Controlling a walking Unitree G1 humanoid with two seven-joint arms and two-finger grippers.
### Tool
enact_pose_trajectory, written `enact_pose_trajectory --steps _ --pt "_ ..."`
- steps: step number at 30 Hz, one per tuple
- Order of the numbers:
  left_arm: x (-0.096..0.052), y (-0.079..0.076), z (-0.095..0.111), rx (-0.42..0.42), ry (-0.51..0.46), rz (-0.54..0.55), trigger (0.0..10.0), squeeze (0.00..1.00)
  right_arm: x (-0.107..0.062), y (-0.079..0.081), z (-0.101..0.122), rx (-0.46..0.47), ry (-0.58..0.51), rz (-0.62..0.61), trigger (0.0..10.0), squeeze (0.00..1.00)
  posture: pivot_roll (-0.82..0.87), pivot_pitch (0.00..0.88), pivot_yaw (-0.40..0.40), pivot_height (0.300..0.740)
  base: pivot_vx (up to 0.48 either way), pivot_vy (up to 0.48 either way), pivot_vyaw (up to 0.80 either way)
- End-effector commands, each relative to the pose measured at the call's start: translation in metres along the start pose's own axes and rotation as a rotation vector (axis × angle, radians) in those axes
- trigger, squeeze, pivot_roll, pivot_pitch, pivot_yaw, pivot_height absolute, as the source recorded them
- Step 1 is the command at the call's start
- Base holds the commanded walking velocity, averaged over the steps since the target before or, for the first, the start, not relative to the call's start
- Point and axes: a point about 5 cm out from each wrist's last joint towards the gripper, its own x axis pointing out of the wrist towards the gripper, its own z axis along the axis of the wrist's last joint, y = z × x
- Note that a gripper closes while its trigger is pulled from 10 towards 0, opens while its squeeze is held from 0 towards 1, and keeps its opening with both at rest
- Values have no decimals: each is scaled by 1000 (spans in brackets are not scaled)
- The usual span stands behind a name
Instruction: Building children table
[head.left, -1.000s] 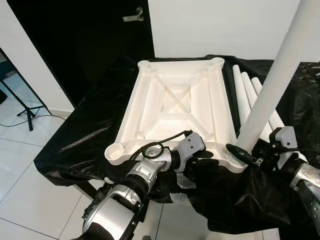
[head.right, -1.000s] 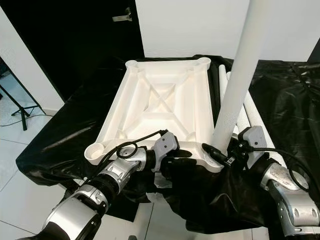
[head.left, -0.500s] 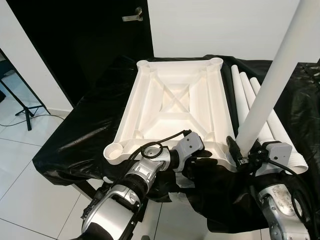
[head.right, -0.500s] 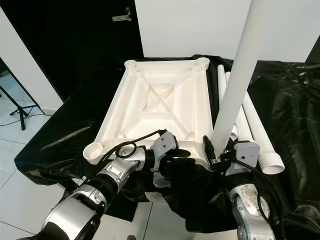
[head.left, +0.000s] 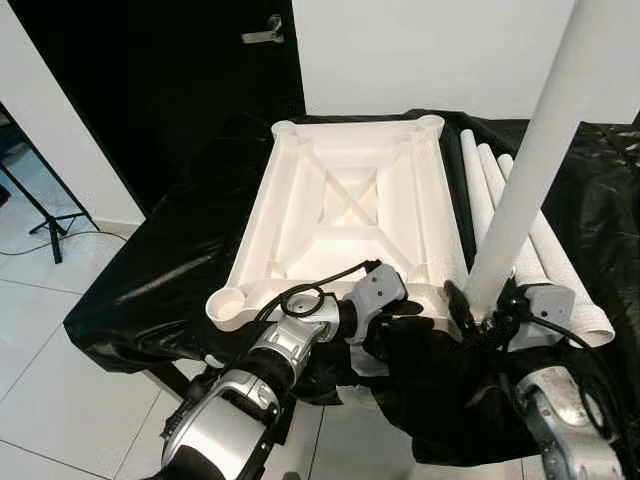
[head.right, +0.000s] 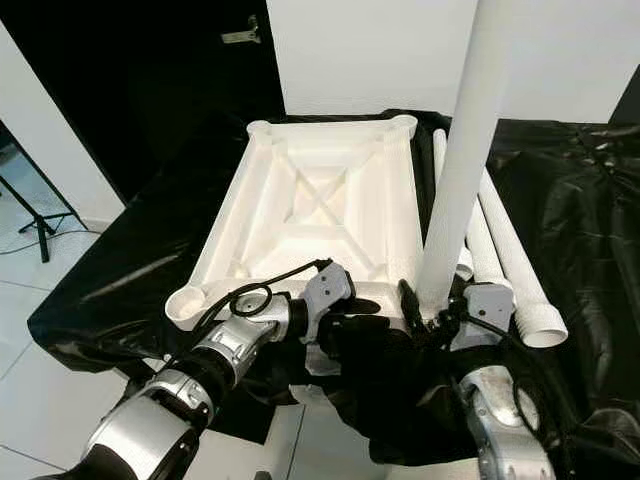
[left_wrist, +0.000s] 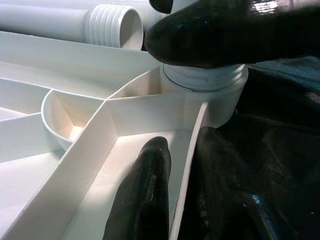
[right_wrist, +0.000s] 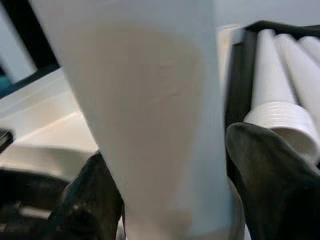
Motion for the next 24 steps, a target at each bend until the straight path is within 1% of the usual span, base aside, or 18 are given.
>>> enact_pose_trajectory --steps 1,4,5,6,7,8,9,10,11,12,14,18,21,24 --pt "0 -22 -26 -95 74 -176 10000 0 0 -7 -1 -1 7 25 10000 0 68 0 57 740 0 0 0" --pt "0 -22 -27 -98 73 -175 10000 0 2 -13 5 -13 -4 85 10000 0 68 0 58 740 0 0 0" --pt "0 -22 -27 -99 73 -175 10000 0 3 -14 7 -25 -2 125 10000 0 68 0 57 740 0 0 0" --pt "0 -22 -27 -99 73 -175 10000 0 3 -14 7 -25 -2 125 10000 0 68 0 57 740 0 0 0" --pt "0 -22 -27 -99 73 -175 10000 0 4 -14 8 -35 1 153 10000 0 68 0 57 740 0 0 0" --pt "0 -23 -27 -99 73 -175 10000 0 5 -15 8 -40 27 209 10000 0 69 0 58 740 0 0 0" --pt "0 -23 -27 -99 72 -175 10000 0 5 -16 8 -59 48 261 8902 0 71 0 58 740 0 0 0" --pt "0 -23 -27 -98 72 -174 10000 0 5 -17 8 -70 66 298 2431 0 72 0 58 740 0 0 0" --pt "0 -23 -27 -98 72 -174 10000 0 5 -17 8 -70 66 298 2431 0 72 0 58 740 0 0 0" --pt "0 -23 -27 -98 72 -174 10000 0 4 -18 7 -76 75 321 0 0 74 0 59 740 0 0 0" --pt "0 -22 -27 -98 73 -173 10000 0 3 -19 8 -78 87 377 0 0 75 0 59 740 0 0 0" --pt "-1 -22 -27 -98 75 -173 10000 0 1 -20 6 -79 106 412 0 0 75 0 60 740 0 0 0" --pt "-1 -22 -28 -99 77 -174 10000 0 0 -21 4 -68 116 414 0 0 76 0 61 740 0 0 0" --pt "-1 -23 -28 -99 78 -175 10000 0 -1 -18 0 -35 131 397 0 0 74 0 61 740 0 0 0"
